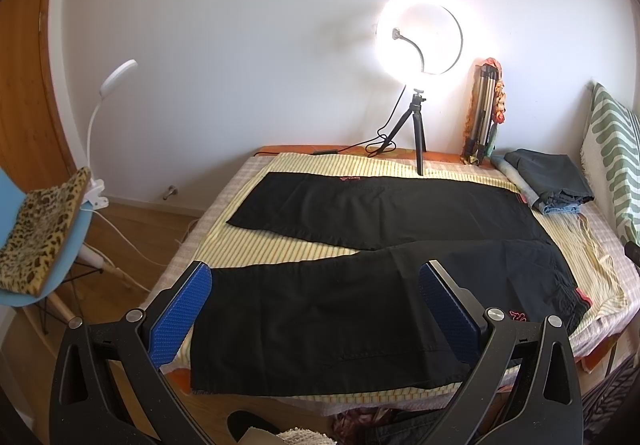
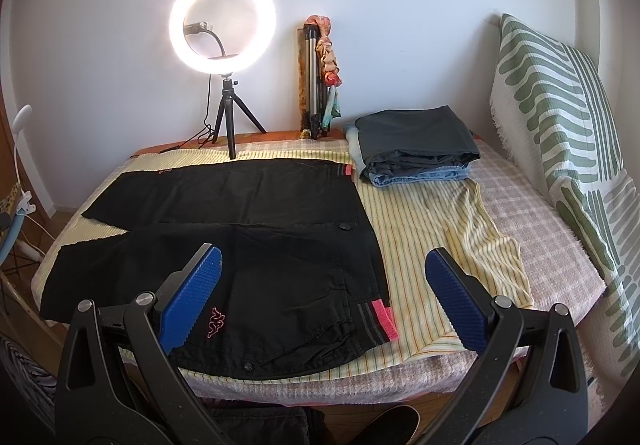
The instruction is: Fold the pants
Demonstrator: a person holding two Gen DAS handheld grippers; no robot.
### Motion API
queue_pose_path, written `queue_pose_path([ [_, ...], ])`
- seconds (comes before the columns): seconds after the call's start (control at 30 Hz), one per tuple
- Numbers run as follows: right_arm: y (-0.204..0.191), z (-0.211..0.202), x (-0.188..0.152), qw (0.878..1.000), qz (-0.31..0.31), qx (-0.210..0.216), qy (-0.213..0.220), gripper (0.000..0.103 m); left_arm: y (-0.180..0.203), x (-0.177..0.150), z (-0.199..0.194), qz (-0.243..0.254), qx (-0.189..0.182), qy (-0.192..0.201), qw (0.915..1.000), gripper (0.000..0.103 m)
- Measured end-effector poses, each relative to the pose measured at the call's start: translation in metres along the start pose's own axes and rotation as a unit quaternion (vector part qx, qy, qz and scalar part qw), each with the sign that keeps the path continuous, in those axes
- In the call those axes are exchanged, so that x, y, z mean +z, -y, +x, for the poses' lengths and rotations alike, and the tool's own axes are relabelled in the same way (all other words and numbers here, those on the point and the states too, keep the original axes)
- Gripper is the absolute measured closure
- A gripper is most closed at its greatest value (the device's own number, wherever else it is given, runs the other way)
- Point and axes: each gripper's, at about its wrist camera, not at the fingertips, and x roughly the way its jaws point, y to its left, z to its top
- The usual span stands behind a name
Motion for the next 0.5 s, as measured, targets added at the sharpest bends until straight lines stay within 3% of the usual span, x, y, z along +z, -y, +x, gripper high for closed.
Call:
queue_pose_path([
  [0.5,0.0004,0.0004,-0.0053,1.0,0.001,0.003,-0.003,0.0,-0.0005,-0.0032,0.0005,0.002,0.0,-0.001,1.0,0.0],
])
